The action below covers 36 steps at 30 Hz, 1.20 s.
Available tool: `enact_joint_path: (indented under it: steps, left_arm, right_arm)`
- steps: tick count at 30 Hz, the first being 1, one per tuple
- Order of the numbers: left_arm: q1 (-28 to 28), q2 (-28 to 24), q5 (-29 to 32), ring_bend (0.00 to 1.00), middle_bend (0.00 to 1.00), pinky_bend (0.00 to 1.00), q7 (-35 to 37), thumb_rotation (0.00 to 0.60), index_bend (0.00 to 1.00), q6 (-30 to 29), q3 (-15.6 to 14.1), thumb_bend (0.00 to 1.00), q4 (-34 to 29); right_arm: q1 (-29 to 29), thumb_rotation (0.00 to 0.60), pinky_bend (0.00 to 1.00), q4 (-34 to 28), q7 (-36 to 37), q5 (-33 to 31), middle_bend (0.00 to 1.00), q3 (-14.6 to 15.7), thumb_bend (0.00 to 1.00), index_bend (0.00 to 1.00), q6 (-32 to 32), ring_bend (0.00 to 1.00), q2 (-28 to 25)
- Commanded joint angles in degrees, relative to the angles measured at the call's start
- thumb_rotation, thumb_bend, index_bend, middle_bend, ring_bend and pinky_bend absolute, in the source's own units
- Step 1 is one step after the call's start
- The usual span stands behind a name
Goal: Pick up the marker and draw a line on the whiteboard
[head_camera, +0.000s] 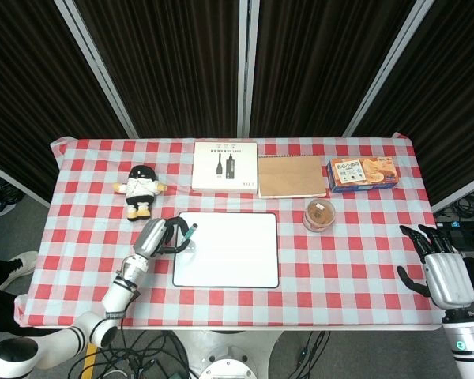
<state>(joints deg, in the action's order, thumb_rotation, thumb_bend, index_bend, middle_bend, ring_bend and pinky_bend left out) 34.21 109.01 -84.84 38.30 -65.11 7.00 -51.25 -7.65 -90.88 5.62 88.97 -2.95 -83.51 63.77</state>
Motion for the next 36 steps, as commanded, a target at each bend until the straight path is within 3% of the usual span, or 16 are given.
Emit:
enact_joint_path:
  steps: [1,17,36]
  left_arm:
    - [0.1,0.8,-0.4,0.8,0.57,0.88,0.1,0.6,0.56,-0.3,-0.4,0.38,1.1]
    - [1.5,4.2,-2.1,0.8,0.57,0.88,-1.3,0.6,0.56,-0.7,-1.8,0.38,7.3]
    - [5.6,8.8,-3.8,0.8,0.57,0.88,-2.4,0.6,0.56,0.4,-2.1,0.38,9.9]
  right_arm:
    - [0.1,0.6,0.11,0.1,0.0,-0.1,0.22,0.0,0.23,0.12,0.0,0.09,0.0]
    - [0.5,0.6,0.11,0.2,0.2,-0.4,0.22,0.0,0.23,0.12,-0.3,0.09,-0.1]
    - [1.7,0.6,0.11,-0.2,0.1,-0.8,0.22,0.3,0.23,0.12,-1.3,0.09,-0.9]
